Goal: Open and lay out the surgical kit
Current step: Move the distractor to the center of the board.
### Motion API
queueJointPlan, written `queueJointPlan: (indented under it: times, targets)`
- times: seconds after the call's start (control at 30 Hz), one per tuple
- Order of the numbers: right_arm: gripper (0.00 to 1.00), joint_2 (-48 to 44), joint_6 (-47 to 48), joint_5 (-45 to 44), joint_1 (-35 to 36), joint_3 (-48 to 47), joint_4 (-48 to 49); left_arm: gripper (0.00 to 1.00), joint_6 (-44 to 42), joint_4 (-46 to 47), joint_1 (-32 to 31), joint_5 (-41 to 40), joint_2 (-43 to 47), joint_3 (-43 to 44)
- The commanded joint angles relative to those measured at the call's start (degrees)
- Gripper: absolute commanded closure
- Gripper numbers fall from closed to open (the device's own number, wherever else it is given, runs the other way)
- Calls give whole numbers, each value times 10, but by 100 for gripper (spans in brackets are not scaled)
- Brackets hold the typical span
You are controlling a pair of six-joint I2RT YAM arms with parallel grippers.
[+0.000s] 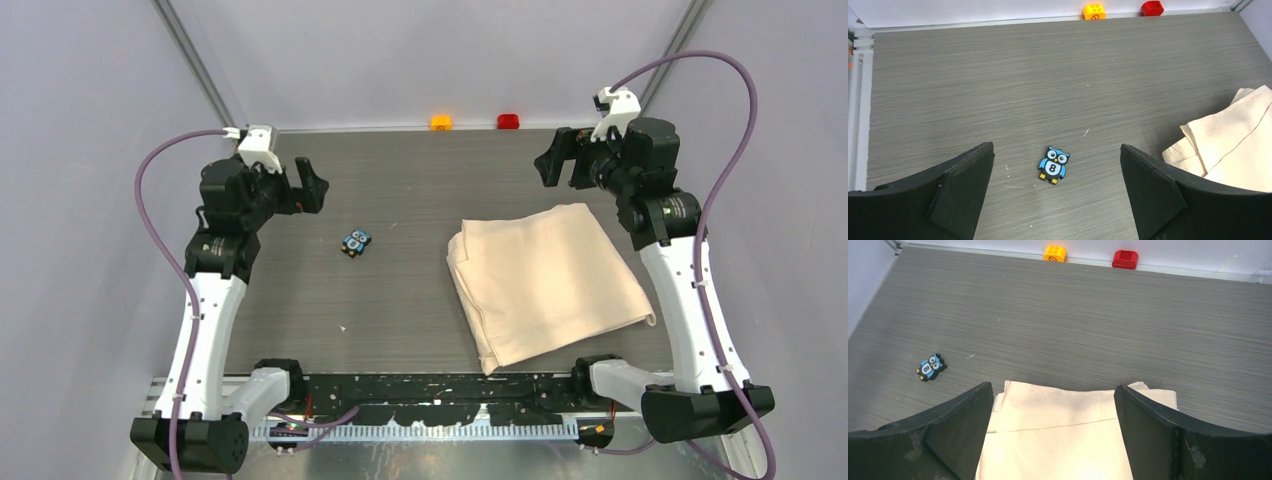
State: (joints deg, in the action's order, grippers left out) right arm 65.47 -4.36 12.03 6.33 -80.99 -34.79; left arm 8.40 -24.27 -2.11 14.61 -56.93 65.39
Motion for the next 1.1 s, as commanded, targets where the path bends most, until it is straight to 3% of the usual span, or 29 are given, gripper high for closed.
queueJointPlan:
  times: [0.0,0.2,0.43,0.63,1.07]
  targets:
    - [5,-27,31,30,-3,-6,4,0,-43,-17,3,13,20,17]
    - [5,-38,90,32,-3,21,-36,0,-107,-46,2,67,25,12]
    - [5,-75,98,-3,-3,156,10,0,-151,-53,0,97,11,-24]
    - [5,-69,94,2,-3,243,76,0,-219,-66,-39,25,-46,-51]
    - [5,-87,100,-26,-11,264,75,0,-280,-82,-119,-55,-271,-27]
